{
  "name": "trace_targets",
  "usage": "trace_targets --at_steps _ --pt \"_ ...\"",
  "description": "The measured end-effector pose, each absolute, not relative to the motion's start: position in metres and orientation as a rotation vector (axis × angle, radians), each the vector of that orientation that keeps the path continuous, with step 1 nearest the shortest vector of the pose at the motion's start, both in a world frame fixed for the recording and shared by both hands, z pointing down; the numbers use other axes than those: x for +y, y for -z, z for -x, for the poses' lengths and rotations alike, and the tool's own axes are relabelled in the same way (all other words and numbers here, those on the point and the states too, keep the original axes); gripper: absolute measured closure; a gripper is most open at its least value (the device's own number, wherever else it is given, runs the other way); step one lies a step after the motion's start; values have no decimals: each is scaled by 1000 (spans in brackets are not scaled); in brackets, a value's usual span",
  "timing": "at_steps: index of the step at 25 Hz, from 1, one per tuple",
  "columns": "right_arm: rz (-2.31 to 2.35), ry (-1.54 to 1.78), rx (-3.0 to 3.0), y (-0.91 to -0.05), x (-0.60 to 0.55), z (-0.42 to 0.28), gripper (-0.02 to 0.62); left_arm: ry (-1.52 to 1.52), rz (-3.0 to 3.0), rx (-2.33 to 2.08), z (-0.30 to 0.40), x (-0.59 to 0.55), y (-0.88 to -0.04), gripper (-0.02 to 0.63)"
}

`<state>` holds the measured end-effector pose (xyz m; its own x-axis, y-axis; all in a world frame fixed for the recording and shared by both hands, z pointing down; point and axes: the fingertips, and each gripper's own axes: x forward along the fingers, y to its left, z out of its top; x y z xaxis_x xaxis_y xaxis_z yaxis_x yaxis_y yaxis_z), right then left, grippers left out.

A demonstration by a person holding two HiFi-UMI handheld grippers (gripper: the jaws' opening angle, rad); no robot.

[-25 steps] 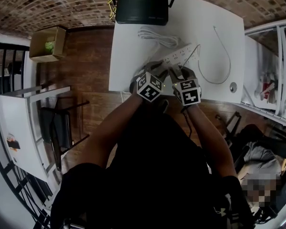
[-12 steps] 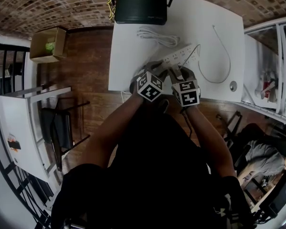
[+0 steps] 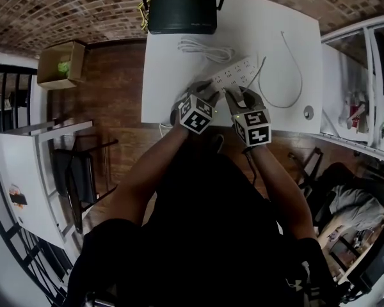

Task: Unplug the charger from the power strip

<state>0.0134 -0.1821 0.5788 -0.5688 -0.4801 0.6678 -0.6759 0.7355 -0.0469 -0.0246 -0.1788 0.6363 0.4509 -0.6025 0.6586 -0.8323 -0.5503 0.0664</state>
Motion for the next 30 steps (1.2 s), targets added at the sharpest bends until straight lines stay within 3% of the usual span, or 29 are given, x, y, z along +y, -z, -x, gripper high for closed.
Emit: trace_targets --at_steps 4,23,30 --pt "-871 -489 -2332 -575 -177 -15 457 -763 -2281 -1226 26 -180 -631 394" --pt "-1010 -899 -2473 -549 -178 -72 456 -461 -2257 -1213 16 -143 -552 430" --pt "-1223 -1250 -2460 -558 -199 -125 454 -431 -2277 -1185 -7 -132 -534 439"
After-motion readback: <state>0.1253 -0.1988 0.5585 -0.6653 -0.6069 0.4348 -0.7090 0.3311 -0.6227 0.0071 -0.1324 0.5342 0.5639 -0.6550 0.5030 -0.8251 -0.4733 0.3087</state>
